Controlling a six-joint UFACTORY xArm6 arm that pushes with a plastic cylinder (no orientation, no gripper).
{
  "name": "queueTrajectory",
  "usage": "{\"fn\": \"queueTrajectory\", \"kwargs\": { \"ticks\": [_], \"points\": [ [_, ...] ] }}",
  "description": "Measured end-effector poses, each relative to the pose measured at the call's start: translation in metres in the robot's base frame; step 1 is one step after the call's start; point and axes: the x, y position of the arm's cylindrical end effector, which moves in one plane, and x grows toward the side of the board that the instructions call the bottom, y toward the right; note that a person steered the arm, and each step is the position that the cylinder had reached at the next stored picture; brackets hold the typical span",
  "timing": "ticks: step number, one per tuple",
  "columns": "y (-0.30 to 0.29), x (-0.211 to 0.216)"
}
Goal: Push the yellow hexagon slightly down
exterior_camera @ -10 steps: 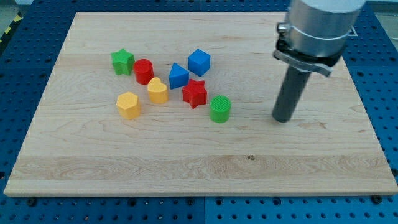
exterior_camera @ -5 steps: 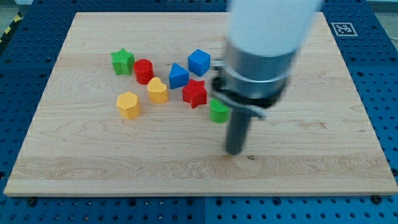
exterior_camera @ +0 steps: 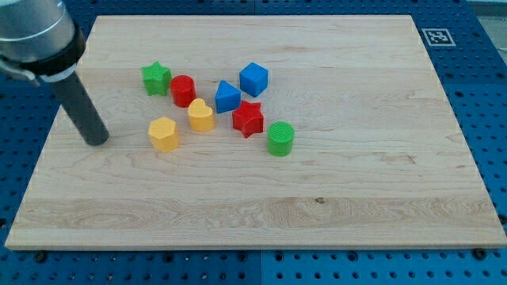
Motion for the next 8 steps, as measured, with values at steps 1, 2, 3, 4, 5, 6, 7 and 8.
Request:
{"fn": "queueTrajectory", "kwargs": {
  "ticks": [1,2,3,4,5,6,7,8],
  "points": [
    [0.000,-0.027],
    [0.000,-0.030],
    [0.017,-0.030],
    [0.044,-0.030],
    [0.045,-0.023],
    [0.045,-0.023],
    [0.049,-0.023],
    [0.054,-0.023]
  ]
}}
